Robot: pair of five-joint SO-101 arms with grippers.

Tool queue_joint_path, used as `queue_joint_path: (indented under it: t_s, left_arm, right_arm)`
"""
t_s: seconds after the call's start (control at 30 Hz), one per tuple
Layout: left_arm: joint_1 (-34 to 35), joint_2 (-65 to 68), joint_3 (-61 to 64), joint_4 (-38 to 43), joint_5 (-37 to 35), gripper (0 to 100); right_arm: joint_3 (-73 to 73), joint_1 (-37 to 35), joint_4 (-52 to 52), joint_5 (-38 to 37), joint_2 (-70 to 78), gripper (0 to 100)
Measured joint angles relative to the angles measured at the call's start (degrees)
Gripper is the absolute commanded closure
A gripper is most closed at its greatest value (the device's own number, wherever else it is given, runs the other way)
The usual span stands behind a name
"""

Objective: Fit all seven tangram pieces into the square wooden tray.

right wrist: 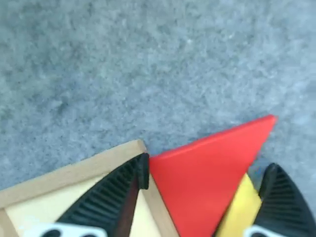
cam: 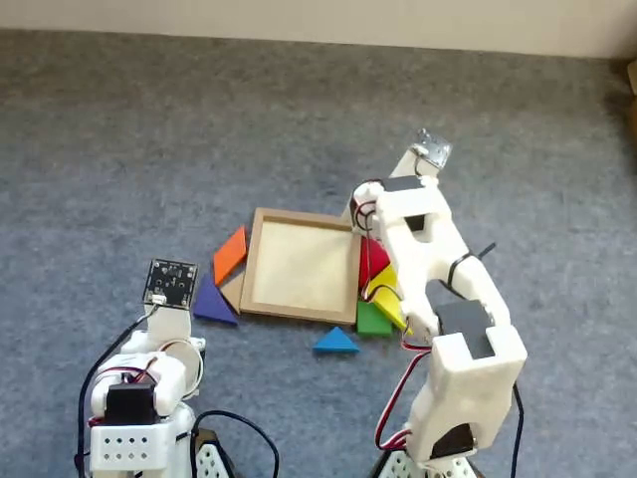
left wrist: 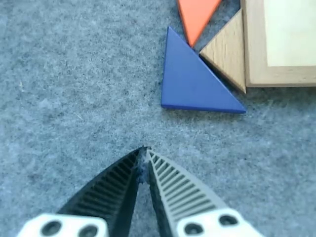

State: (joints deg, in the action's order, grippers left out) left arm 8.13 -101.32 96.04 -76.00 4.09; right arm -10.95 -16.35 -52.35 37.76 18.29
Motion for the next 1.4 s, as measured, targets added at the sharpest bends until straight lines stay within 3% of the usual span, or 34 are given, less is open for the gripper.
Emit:
queue_joint_path:
  t_s: [0.5, 0.73, 1.17, 1.4]
  left_arm:
    - [0.00, 0.00, 0.00, 0.00, 0.00, 100]
    - [0.00, 0.00, 0.00, 0.00, 0.00, 100]
    - [0.00, 0.00, 0.00, 0.00, 0.00, 100]
    - [0.00, 0.00, 0.00, 0.00, 0.00, 100]
  right_arm:
    - [0.35, 4.40, -3.69, -1.67, 0.09, 65.6]
    - [4.66, 5.01, -10.02, -3.78, 0.26, 65.6]
    - [5.45, 4.04, -10.37, 6.86, 0.26, 65.6]
    - [-2.02, 3.96, -1.76, 8.70, 0.09, 65.6]
